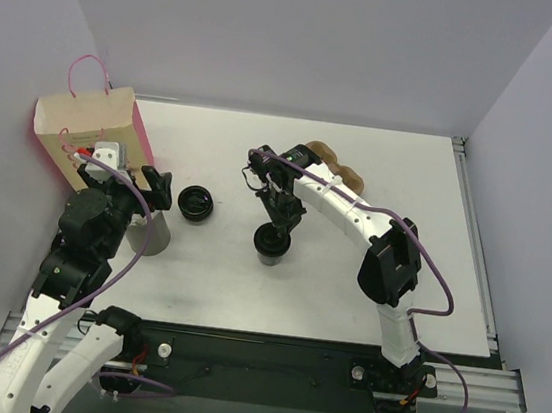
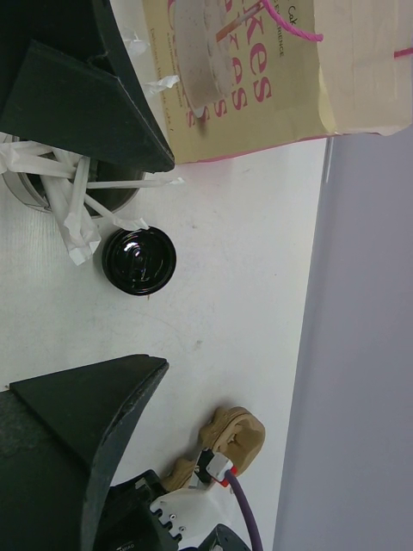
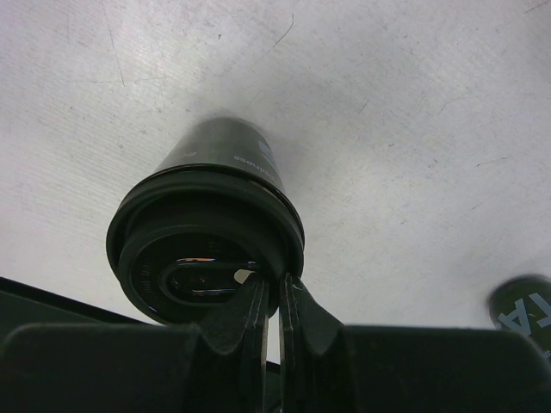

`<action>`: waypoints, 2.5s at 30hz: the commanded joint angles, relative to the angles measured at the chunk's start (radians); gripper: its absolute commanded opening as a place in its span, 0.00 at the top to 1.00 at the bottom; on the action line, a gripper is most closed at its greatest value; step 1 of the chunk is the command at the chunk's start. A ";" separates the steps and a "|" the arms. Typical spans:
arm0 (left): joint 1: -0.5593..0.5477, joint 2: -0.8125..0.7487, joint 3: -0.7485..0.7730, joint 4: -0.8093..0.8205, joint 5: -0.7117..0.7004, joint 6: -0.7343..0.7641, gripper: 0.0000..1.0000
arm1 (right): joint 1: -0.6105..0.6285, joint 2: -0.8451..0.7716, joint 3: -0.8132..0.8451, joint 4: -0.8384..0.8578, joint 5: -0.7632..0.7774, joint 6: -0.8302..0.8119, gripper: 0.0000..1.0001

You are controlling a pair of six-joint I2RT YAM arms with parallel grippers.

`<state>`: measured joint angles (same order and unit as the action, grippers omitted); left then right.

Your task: Pack the takeout coffee

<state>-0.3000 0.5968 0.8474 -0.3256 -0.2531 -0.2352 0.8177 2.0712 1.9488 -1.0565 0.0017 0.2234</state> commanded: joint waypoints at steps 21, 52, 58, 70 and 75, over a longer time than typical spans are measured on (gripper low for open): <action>-0.042 0.009 -0.001 0.043 0.064 0.043 0.03 | -0.060 -0.189 -0.129 0.045 -0.080 -0.003 0.52; -0.246 0.503 -0.050 0.169 0.483 -0.265 0.22 | -0.253 -0.379 -0.642 0.647 -0.503 0.105 0.49; -0.246 0.534 -0.082 0.218 0.502 -0.296 0.22 | -0.255 -0.358 -0.646 0.645 -0.508 0.093 0.49; -0.248 0.604 -0.140 0.344 0.554 -0.354 0.26 | -0.253 -0.333 -0.666 0.662 -0.532 0.090 0.53; -0.248 0.624 -0.151 0.370 0.563 -0.360 0.26 | -0.253 -0.333 -0.677 0.681 -0.543 0.091 0.57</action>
<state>-0.5426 1.2133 0.6998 -0.0544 0.2794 -0.5823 0.5690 1.7321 1.2892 -0.3855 -0.5285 0.3214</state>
